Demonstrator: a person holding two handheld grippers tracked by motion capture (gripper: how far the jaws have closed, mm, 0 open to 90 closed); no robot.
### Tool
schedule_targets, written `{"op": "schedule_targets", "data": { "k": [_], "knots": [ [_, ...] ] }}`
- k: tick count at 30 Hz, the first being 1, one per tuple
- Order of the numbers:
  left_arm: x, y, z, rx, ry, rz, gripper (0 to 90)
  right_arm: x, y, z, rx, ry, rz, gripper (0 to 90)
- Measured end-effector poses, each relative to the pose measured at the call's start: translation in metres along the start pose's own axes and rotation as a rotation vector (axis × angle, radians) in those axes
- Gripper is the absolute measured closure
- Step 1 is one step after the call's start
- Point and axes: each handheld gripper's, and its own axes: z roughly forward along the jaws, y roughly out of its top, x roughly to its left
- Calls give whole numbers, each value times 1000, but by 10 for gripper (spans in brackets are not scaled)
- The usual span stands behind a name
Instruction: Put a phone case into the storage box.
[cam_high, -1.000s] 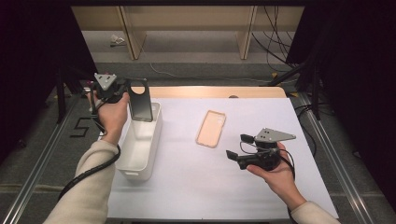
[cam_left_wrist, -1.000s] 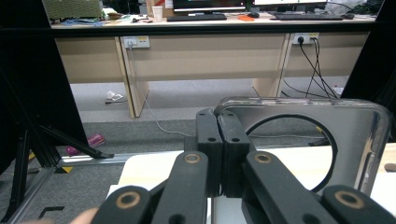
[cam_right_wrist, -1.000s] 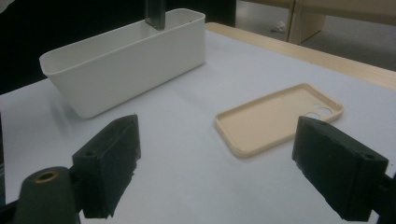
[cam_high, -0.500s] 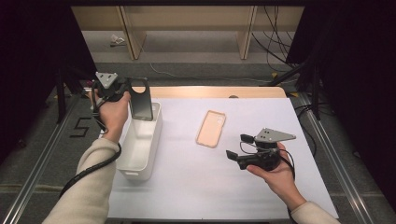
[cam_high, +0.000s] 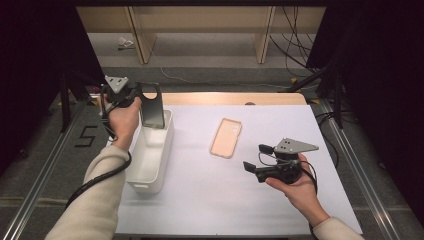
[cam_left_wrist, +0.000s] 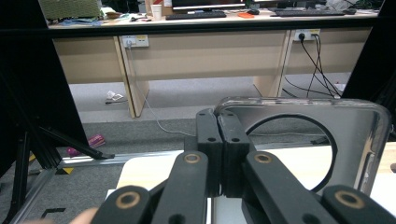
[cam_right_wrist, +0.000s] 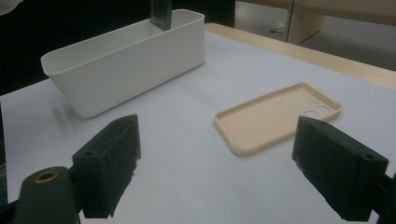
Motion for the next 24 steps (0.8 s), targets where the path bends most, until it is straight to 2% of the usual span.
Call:
{"op": "schedule_targets", "data": {
  "k": [24],
  "knots": [
    [3,-5,13,30,11,-9,886,0,0,-1,-1,2,0,161]
  ]
}}
